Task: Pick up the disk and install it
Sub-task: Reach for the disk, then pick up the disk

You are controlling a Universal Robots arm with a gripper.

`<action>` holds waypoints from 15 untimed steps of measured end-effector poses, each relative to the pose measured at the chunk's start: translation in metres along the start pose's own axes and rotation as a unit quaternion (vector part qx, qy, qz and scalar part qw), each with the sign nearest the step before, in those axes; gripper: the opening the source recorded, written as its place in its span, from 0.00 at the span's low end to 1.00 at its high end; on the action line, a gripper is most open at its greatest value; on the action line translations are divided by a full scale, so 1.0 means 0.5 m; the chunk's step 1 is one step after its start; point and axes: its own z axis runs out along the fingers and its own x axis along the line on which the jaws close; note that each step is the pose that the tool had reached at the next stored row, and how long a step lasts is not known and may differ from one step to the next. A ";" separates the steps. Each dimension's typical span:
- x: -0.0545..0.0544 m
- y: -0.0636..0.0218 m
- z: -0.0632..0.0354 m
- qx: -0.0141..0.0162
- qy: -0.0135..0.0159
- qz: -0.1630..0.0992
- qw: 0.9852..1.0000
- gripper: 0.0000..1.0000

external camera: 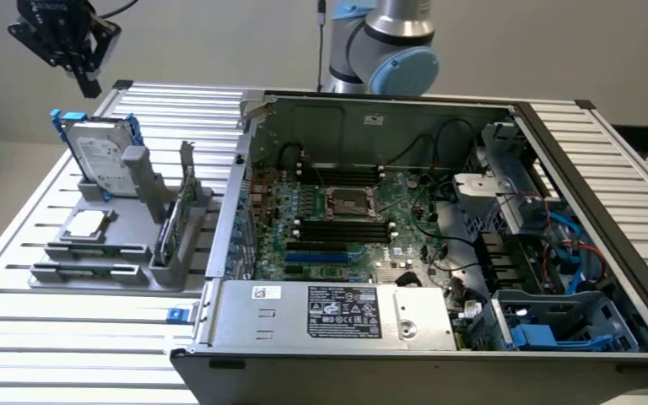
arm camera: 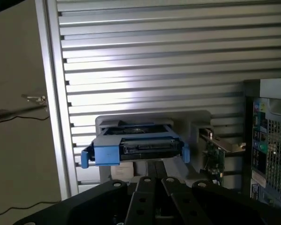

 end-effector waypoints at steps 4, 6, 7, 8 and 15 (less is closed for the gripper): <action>0.037 0.000 0.002 0.000 0.000 0.000 1.000 0.11; 0.046 -0.001 0.002 0.000 0.000 0.000 1.000 0.11; 0.046 -0.001 0.002 0.000 0.000 0.000 1.000 0.11; 0.046 -0.001 0.002 0.000 0.000 0.000 1.000 0.11; 0.046 -0.001 0.002 0.000 0.000 0.000 1.000 0.11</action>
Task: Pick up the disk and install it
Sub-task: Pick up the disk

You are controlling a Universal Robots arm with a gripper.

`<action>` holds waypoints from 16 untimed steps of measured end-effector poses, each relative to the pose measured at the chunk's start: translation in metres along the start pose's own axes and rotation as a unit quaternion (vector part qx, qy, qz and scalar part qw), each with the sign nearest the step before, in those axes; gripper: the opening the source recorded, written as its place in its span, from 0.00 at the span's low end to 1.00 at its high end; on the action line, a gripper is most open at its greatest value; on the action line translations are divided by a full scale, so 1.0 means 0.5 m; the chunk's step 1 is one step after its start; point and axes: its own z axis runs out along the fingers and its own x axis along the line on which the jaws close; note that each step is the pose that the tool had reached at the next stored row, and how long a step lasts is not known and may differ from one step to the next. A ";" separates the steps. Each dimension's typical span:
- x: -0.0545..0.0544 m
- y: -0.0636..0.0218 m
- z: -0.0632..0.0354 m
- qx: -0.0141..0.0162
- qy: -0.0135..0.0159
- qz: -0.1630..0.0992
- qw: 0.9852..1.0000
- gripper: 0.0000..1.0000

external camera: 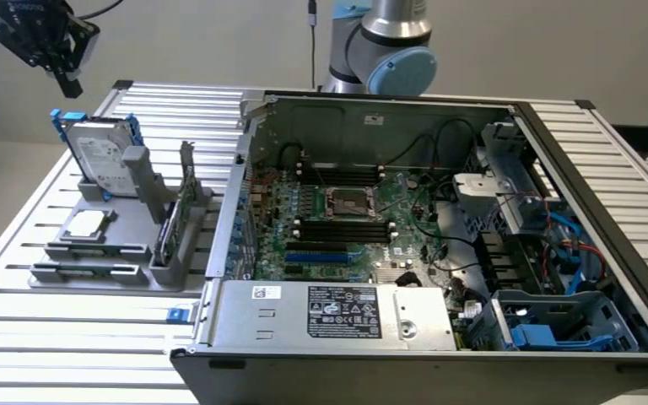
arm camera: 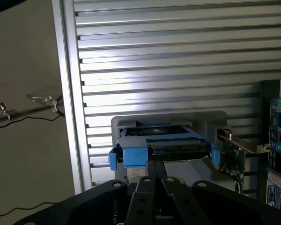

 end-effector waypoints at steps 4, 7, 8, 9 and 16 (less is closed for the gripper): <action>0.000 0.000 0.000 0.000 0.000 0.000 1.000 0.11; 0.001 0.000 0.000 0.000 0.000 -0.001 1.000 0.11; 0.001 0.000 0.001 0.000 0.000 -0.005 1.000 0.11; 0.001 0.000 0.001 0.000 0.000 -0.012 1.000 0.11; 0.002 0.000 0.003 -0.007 -0.002 -0.059 0.998 0.11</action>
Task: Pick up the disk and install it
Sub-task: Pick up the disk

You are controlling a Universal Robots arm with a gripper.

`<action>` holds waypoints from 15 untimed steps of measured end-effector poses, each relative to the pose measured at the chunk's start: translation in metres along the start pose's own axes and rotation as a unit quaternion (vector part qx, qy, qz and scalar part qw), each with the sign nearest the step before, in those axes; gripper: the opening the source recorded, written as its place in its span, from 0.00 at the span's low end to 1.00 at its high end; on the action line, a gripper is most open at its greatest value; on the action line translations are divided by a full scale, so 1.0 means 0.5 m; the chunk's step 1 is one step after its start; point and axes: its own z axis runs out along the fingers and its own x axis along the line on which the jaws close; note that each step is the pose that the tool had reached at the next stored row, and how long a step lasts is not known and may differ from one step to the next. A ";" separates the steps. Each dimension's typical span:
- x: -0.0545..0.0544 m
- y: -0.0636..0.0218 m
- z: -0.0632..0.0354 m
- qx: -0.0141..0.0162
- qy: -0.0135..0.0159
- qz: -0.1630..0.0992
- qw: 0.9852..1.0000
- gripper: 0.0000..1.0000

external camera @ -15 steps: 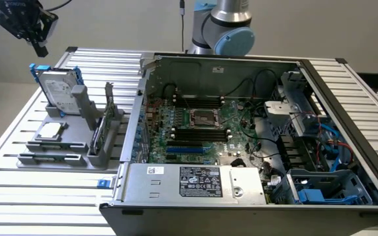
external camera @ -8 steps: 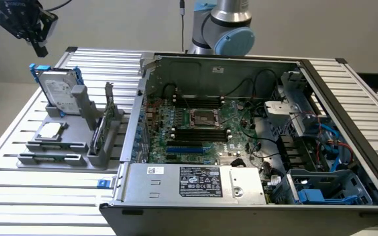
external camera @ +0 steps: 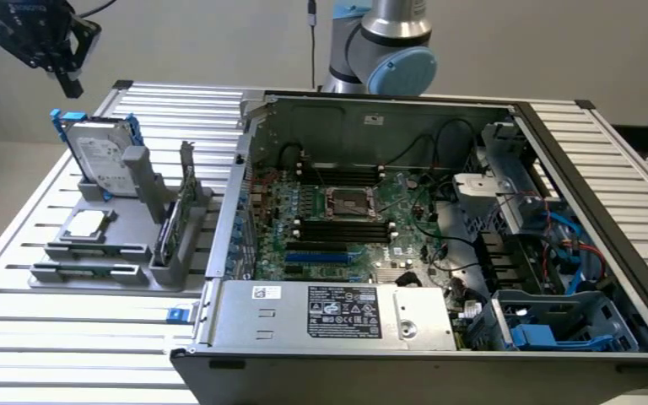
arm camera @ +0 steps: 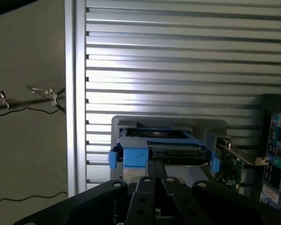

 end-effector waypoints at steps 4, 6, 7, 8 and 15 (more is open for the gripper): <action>0.000 0.000 0.001 -0.004 -0.001 -0.027 1.000 0.11; 0.000 0.000 0.002 -0.007 -0.002 -0.039 0.999 0.11; 0.000 0.000 0.002 -0.008 -0.002 -0.045 0.999 0.11; 0.000 0.000 0.002 -0.009 -0.002 -0.053 0.999 0.11; 0.000 0.000 0.002 -0.011 -0.002 -0.110 0.994 0.11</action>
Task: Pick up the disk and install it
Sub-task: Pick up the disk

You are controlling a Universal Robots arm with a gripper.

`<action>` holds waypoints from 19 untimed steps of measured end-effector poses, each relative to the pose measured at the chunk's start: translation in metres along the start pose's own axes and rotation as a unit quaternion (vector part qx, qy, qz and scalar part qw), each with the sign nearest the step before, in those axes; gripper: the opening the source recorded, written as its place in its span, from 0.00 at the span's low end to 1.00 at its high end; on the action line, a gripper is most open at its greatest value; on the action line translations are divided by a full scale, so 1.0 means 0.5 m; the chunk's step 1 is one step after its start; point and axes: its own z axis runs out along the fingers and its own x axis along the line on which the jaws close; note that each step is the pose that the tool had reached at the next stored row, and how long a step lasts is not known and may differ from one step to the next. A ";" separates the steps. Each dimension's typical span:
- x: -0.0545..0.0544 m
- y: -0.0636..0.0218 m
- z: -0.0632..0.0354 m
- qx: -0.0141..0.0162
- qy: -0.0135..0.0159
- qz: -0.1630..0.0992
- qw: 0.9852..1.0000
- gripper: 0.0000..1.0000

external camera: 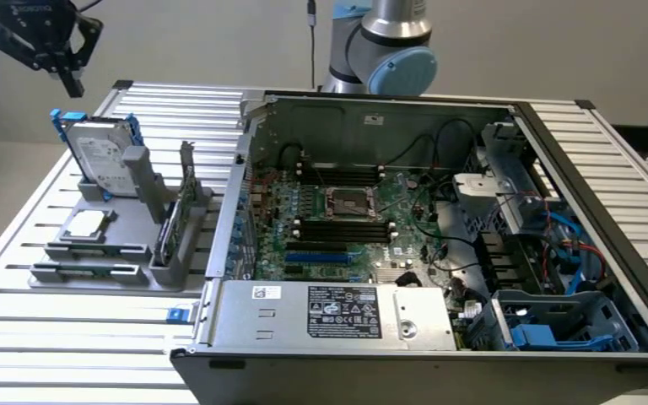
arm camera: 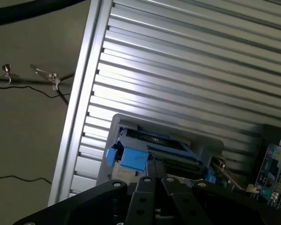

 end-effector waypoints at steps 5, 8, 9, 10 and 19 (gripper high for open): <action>0.000 0.000 0.000 -0.002 0.004 -0.037 0.999 0.11; 0.000 0.000 0.000 -0.003 0.006 -0.059 0.998 0.11; 0.000 0.000 0.000 -0.004 0.007 -0.067 0.998 0.11; 0.000 0.000 0.000 -0.004 0.008 -0.075 0.997 0.11; 0.000 0.000 0.000 -0.008 0.014 -0.143 0.990 0.11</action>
